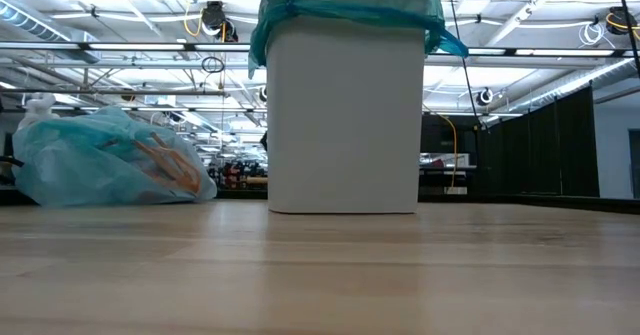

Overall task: Place trash/remove bag and relplace
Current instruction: Return to Home Position

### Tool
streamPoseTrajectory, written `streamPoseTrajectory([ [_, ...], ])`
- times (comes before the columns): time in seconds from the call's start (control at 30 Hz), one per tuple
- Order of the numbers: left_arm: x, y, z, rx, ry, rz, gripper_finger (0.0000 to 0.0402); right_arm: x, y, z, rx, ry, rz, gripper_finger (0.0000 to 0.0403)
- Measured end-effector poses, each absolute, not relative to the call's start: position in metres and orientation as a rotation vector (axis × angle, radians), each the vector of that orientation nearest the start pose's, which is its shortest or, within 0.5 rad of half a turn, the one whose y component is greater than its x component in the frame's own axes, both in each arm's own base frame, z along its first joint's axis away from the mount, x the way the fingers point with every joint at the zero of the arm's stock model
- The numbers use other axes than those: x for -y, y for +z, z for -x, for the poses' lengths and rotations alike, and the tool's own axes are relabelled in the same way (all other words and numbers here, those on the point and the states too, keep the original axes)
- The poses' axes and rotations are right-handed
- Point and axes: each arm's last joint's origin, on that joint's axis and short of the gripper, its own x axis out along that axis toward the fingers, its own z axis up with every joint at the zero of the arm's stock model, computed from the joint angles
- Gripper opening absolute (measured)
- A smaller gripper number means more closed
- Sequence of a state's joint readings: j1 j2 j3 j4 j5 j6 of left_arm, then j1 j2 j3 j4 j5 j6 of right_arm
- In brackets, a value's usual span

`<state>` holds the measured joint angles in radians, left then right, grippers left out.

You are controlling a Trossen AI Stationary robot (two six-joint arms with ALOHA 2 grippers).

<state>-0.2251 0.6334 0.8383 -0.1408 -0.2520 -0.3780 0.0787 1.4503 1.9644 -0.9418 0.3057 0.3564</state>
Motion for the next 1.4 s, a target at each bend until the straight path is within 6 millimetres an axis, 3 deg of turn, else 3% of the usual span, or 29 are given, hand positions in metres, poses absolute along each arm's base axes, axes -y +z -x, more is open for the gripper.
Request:
streamPoseTrajectory([
  [0.23,0.016,0.381,-0.102,0.130,0.015,0.345,0.0000,-0.018,0.519,-0.229,-0.256,-0.229,-0.229,0.0000],
  [0.4,0.013,0.380,-0.092,0.129,0.043,0.339,0.0000,-0.017,0.511,-0.214,-0.219,-0.219,-0.242,0.0000],
  [0.7,0.013,0.374,-0.092,0.071,0.057,0.347,0.0000,-0.016,0.468,-0.197,-0.109,-0.155,-0.293,0.0000],
  [0.97,0.012,0.362,-0.090,0.032,0.067,0.366,0.0000,-0.014,0.420,-0.167,0.047,-0.086,-0.360,0.0000],
  [1.17,0.010,0.339,-0.084,0.028,0.070,0.406,0.0000,-0.011,0.382,-0.145,0.112,-0.068,-0.400,0.0000],
  [1.4,0.008,0.312,-0.072,0.063,0.066,0.472,0.0000,-0.010,0.356,-0.132,0.162,-0.060,-0.405,0.0000],
])
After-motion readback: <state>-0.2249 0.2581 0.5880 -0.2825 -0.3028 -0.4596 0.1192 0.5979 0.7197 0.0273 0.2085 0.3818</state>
